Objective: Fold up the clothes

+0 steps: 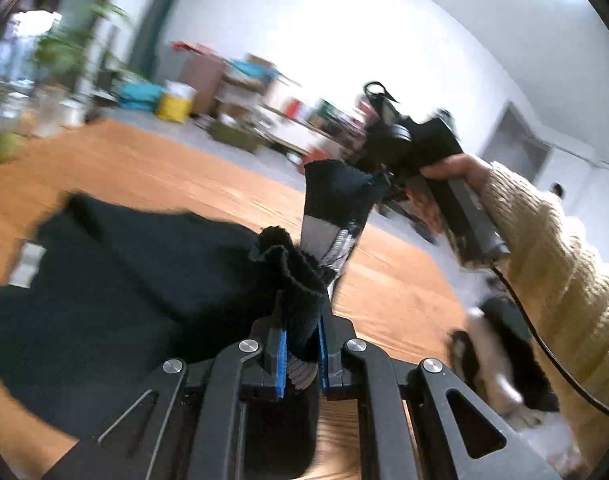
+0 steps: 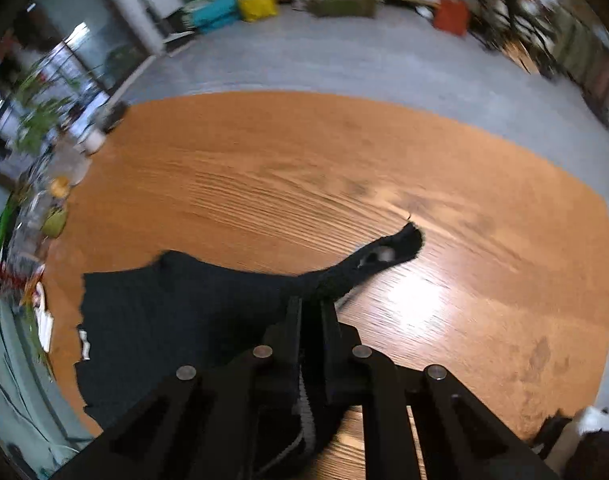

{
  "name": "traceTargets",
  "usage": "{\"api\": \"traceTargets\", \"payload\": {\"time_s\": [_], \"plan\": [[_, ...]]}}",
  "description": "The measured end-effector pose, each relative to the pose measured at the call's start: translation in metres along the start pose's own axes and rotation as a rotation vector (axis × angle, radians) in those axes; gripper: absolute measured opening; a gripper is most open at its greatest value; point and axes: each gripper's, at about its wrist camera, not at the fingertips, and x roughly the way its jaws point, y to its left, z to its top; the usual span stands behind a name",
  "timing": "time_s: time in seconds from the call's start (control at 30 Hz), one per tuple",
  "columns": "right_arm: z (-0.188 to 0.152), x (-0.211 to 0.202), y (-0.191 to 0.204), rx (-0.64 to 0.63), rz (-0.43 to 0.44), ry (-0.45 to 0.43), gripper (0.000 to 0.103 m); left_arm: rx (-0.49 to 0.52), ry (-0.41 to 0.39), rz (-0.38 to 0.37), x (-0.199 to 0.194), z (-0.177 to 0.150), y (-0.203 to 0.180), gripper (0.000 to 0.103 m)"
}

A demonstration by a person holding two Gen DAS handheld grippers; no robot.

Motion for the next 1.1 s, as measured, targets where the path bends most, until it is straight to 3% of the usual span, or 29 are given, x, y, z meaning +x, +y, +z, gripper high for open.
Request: {"api": "traceTargets", "payload": {"time_s": [0.17,0.23,0.37,0.5,0.53,0.57,0.63,0.67,0.7,0.83,0.87,0.97,1.1], "plan": [[0.019,0.010,0.105,-0.129,0.017,0.004,0.010,-0.040,-0.070,0.253,-0.053,0.014,0.074,0.010],[0.026,0.024,0.150,-0.181,0.020,0.017,0.010,-0.101,-0.072,0.307,-0.071,0.012,0.113,0.009],[0.032,0.065,0.224,-0.260,-0.001,0.063,0.010,-0.220,-0.016,0.315,-0.071,-0.002,0.161,0.009],[0.032,0.085,0.227,-0.243,-0.045,0.073,0.006,-0.273,0.105,0.190,-0.046,-0.003,0.167,0.011],[0.032,0.090,0.227,-0.237,-0.056,0.075,0.006,-0.292,0.138,0.151,-0.037,-0.002,0.168,0.018],[0.033,0.094,0.226,-0.230,-0.067,0.077,0.007,-0.319,0.171,0.122,-0.027,0.001,0.168,0.040],[0.032,0.100,0.222,-0.216,-0.080,0.082,0.013,-0.378,0.269,0.090,-0.004,0.004,0.166,0.069],[0.030,0.099,0.218,-0.220,-0.076,0.086,0.025,-0.395,0.302,0.078,0.004,0.005,0.164,0.069],[0.028,0.096,0.215,-0.231,-0.072,0.089,0.031,-0.427,0.336,0.058,0.014,0.004,0.164,0.069],[0.021,0.085,0.200,-0.275,-0.057,0.100,0.044,-0.557,0.439,0.007,0.045,0.000,0.167,0.067],[0.019,0.085,0.198,-0.284,-0.053,0.105,0.047,-0.573,0.460,0.004,0.052,0.000,0.165,0.062],[0.012,0.088,0.196,-0.308,-0.043,0.121,0.054,-0.535,0.498,0.034,0.067,0.005,0.151,0.045],[0.004,0.092,0.193,-0.340,-0.030,0.144,0.055,-0.494,0.557,0.084,0.084,0.009,0.141,0.038]]}}
